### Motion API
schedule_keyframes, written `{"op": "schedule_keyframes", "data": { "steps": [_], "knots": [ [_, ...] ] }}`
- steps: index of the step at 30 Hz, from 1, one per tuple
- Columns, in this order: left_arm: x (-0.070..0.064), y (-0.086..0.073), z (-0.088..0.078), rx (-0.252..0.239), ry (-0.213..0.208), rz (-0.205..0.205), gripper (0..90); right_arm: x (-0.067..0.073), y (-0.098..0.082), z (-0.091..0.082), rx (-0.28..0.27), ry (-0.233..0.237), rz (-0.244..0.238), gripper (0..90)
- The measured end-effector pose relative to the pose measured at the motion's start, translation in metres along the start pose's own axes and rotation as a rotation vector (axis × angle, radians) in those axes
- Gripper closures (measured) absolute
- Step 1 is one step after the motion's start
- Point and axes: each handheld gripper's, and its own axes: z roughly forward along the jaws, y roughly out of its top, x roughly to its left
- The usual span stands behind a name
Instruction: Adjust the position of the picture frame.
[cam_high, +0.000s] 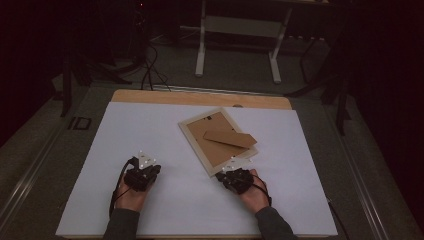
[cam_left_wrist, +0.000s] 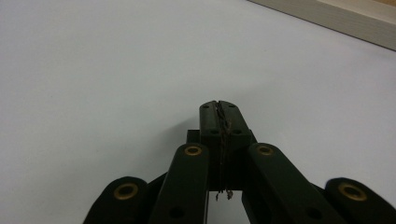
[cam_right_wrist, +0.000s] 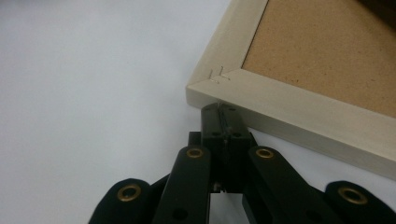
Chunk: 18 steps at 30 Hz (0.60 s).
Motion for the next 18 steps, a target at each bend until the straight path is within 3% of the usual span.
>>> {"op": "schedule_keyframes", "data": {
  "steps": [10, 18],
  "knots": [
    [-0.001, 0.0, 0.0, -0.001, 0.003, 0.004, 89.8, -0.023, -0.005, -0.022, -0.024, -0.055, 0.031, 89.9],
    [0.0, 0.0, 0.0, -0.001, 0.005, -0.001, 89.8, -0.05, -0.022, -0.035, -0.028, -0.118, 0.101, 89.9]
  ]
}}
